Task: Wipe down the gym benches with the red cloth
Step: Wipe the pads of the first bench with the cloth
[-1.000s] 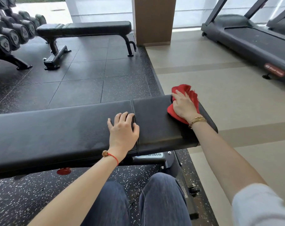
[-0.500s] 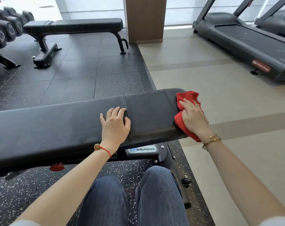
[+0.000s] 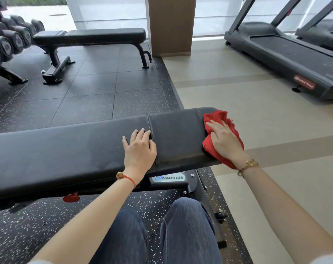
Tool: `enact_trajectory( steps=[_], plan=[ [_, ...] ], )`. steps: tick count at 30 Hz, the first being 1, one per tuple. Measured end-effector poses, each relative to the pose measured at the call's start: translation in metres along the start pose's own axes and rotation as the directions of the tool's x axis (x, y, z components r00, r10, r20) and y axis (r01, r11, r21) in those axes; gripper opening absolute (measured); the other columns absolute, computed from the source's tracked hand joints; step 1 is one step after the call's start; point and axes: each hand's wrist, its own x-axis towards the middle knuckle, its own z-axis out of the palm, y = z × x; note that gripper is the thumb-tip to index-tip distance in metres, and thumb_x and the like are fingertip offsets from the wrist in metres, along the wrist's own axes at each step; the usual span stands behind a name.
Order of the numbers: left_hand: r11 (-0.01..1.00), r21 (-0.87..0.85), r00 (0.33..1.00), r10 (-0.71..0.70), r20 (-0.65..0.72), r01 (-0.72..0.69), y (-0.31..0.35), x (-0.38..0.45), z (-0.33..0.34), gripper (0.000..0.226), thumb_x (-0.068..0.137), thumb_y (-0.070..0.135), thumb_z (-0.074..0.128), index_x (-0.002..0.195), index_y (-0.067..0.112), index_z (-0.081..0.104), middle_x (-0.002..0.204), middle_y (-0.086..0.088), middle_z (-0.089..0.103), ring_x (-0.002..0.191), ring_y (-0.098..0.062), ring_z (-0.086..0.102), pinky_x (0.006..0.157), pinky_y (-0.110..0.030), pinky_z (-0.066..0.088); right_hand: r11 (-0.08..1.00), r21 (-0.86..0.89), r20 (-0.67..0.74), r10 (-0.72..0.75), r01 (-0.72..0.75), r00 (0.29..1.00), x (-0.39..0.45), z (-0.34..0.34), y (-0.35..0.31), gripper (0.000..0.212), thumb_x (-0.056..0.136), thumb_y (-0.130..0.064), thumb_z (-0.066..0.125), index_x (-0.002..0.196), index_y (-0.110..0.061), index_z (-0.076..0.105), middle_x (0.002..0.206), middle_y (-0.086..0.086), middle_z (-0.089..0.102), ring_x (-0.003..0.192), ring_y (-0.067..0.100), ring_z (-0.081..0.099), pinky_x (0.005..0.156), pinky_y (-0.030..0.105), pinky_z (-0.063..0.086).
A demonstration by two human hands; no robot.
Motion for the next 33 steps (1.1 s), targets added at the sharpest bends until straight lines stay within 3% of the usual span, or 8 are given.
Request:
enact_trajectory(
  steps=[4, 9, 15, 18, 26, 29, 33],
  plan=[
    [1.0, 0.009, 1.0, -0.005, -0.004, 0.005, 0.003, 0.001, -0.002, 0.041, 0.095, 0.024, 0.045, 0.135, 0.017, 0.054, 0.146, -0.001, 0.049, 0.142, -0.023, 0.035, 0.117, -0.061, 0.018, 0.999, -0.04, 0.068, 0.011, -0.008, 0.998, 0.042, 0.011, -0.027, 0.046, 0.097, -0.013, 0.036, 0.142, -0.014, 0.045, 0.155, 0.004, 0.034, 0.145, 0.033, 0.021, 0.121, 0.041, 0.008],
    [1.0, 0.01, 1.0, -0.005, -0.007, 0.005, 0.002, 0.003, -0.002, 0.038, 0.094, 0.024, 0.047, 0.13, 0.018, 0.056, 0.141, 0.001, 0.053, 0.138, -0.022, 0.039, 0.116, -0.062, 0.02, 0.991, -0.101, 0.078, -0.078, 0.086, 0.994, 0.05, 0.025, -0.064, 0.046, 0.097, -0.012, 0.036, 0.142, -0.013, 0.043, 0.156, 0.004, 0.032, 0.145, 0.033, 0.02, 0.121, 0.04, 0.008],
    [1.0, -0.024, 0.999, -0.013, -0.033, 0.012, -0.001, 0.004, -0.002, 0.036, 0.094, 0.024, 0.048, 0.128, 0.02, 0.058, 0.14, 0.003, 0.055, 0.137, -0.018, 0.04, 0.116, -0.059, 0.019, 0.928, -0.044, 0.093, -0.366, 0.371, 0.926, -0.011, 0.036, -0.091, 0.048, 0.095, -0.01, 0.04, 0.143, -0.015, 0.043, 0.155, 0.001, 0.033, 0.147, 0.025, 0.018, 0.12, 0.027, -0.001],
    [0.999, -0.038, 1.0, -0.02, -0.005, 0.02, -0.004, 0.001, -0.004, 0.039, 0.096, 0.023, 0.046, 0.133, 0.021, 0.056, 0.147, 0.001, 0.048, 0.144, -0.019, 0.032, 0.119, -0.058, 0.013, 0.947, 0.01, 0.119, -0.319, 0.32, 0.94, -0.019, 0.029, -0.076, 0.049, 0.095, -0.011, 0.041, 0.144, -0.02, 0.043, 0.156, -0.004, 0.032, 0.147, 0.021, 0.018, 0.119, 0.022, -0.003],
    [0.989, 0.145, 0.999, -0.011, 0.045, 0.005, -0.026, -0.004, -0.014, 0.045, 0.096, 0.035, 0.044, 0.139, 0.024, 0.048, 0.148, 0.002, 0.046, 0.143, -0.027, 0.03, 0.118, -0.062, 0.013, 0.998, -0.007, 0.111, -0.056, 0.057, 0.992, 0.055, 0.038, -0.079, 0.046, 0.096, -0.013, 0.036, 0.141, -0.014, 0.045, 0.155, 0.003, 0.033, 0.145, 0.031, 0.02, 0.121, 0.041, 0.007],
    [0.994, 0.104, 0.999, -0.029, 0.026, 0.026, -0.025, -0.006, -0.013, 0.044, 0.094, 0.034, 0.046, 0.137, 0.024, 0.05, 0.146, 0.001, 0.048, 0.139, -0.027, 0.033, 0.115, -0.062, 0.019, 0.996, -0.014, 0.145, -0.09, 0.093, 0.985, 0.063, 0.051, -0.103, 0.046, 0.097, -0.013, 0.034, 0.143, -0.013, 0.043, 0.157, 0.003, 0.03, 0.146, 0.033, 0.018, 0.121, 0.042, 0.008],
    [0.996, 0.081, 0.999, -0.046, -0.021, 0.048, -0.023, -0.005, -0.009, 0.042, 0.089, 0.03, 0.051, 0.13, 0.023, 0.057, 0.139, 0.001, 0.054, 0.134, -0.028, 0.04, 0.112, -0.063, 0.024, 0.966, 0.046, 0.203, -0.259, 0.255, 0.944, 0.035, 0.06, -0.127, 0.047, 0.097, -0.013, 0.036, 0.143, -0.017, 0.042, 0.156, -0.001, 0.031, 0.148, 0.029, 0.016, 0.122, 0.039, 0.008]
  ],
)
